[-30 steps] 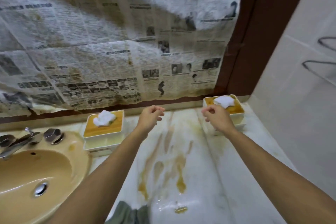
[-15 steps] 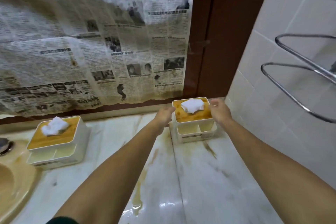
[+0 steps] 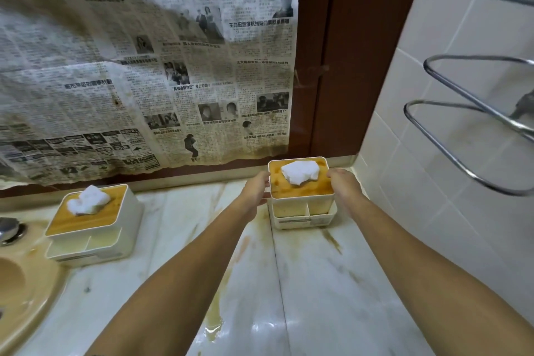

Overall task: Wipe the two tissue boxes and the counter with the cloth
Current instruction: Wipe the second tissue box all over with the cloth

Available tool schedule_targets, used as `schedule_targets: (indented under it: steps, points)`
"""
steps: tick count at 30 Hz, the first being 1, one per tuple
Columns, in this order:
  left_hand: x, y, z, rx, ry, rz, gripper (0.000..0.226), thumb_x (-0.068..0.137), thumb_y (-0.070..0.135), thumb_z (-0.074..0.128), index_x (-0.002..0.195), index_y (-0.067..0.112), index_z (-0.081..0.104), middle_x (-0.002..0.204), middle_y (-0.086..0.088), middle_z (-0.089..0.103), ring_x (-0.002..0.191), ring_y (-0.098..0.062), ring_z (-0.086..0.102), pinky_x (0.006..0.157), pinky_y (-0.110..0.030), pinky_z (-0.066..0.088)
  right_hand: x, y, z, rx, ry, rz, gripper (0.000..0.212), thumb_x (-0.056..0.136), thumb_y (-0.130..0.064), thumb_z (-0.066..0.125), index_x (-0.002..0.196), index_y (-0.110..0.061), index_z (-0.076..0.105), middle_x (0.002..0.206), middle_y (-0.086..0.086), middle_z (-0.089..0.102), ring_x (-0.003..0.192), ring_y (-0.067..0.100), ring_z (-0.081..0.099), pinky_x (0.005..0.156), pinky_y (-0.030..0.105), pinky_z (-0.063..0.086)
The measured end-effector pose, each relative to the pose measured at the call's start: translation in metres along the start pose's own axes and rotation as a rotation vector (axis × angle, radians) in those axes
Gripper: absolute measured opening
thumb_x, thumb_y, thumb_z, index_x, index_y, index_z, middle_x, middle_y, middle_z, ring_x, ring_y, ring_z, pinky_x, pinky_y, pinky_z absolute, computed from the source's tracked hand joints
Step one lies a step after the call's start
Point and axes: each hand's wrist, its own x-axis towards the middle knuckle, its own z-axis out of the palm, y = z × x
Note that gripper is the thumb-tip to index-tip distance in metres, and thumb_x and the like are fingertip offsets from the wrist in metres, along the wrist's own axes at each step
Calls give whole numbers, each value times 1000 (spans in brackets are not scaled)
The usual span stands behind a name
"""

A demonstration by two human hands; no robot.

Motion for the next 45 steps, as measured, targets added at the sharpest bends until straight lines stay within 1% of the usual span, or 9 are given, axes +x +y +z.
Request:
schedule_targets:
  steps: [3,6,11,14,16,19,25,32,45]
  points:
    - [-14,-2,-17,-31,19,41,32,102,35,37,102,21,66,105,2,62,85,-15,59,88,-32,42,-21,-3,5,68,-16,-12,16,97,-29,45,99,-18,57,104,4,58,103,27,54,100,46,45]
    - [-32,-5,-46,-41,47,96,36,101,35,37,111,18,67,108,3,64,85,-14,60,84,-30,42,-32,-5,11,123,-85,-40,30,84,-40,49,92,-17,67,96,1,70,99,26,65,95,50,52]
    - [-77,-15,-105,-53,76,160,45,102,34,33,121,14,68,112,3,68,89,-17,61,89,-31,44,-97,-27,31,101,-213,-150,31,81,-35,51,94,-21,75,93,-2,75,93,21,68,90,42,55]
    - [-107,-27,-135,-72,105,191,42,104,32,32,115,16,70,108,5,70,84,-15,61,89,-32,44,-139,-31,47,108,-263,-195,40,74,-37,50,96,-13,73,96,5,74,95,27,67,90,47,53]
    - [-124,-41,-155,-84,125,188,41,104,33,34,117,16,69,114,3,70,84,-15,60,86,-30,46,-157,-23,62,120,-282,-187,42,71,-41,50,100,-20,74,98,-1,74,96,23,69,91,46,55]
    - [-146,-65,-182,-98,149,165,43,103,36,36,123,15,67,122,1,68,88,-17,60,90,-32,47,-180,-8,85,120,-328,-183,38,76,-42,49,102,-30,73,104,-10,73,101,18,68,93,44,55]
    - [-179,-109,-221,-128,170,121,42,103,36,37,120,13,68,123,-4,67,93,-20,61,94,-34,46,-227,19,119,111,-367,-127,39,80,-47,47,106,-29,69,112,-8,69,105,18,64,98,45,51]
    - [-202,-149,-250,-124,158,71,43,105,36,35,123,13,66,124,-3,68,101,-23,64,100,-37,47,-268,39,140,151,-401,-61,27,99,-30,43,106,-17,65,98,0,69,86,15,64,64,24,41]
    - [-206,-161,-259,-103,140,45,38,106,35,34,118,17,66,122,-1,67,96,-20,63,94,-35,46,-276,54,152,155,-443,-70,24,104,-22,40,115,-19,61,90,-6,67,80,7,63,62,18,44]
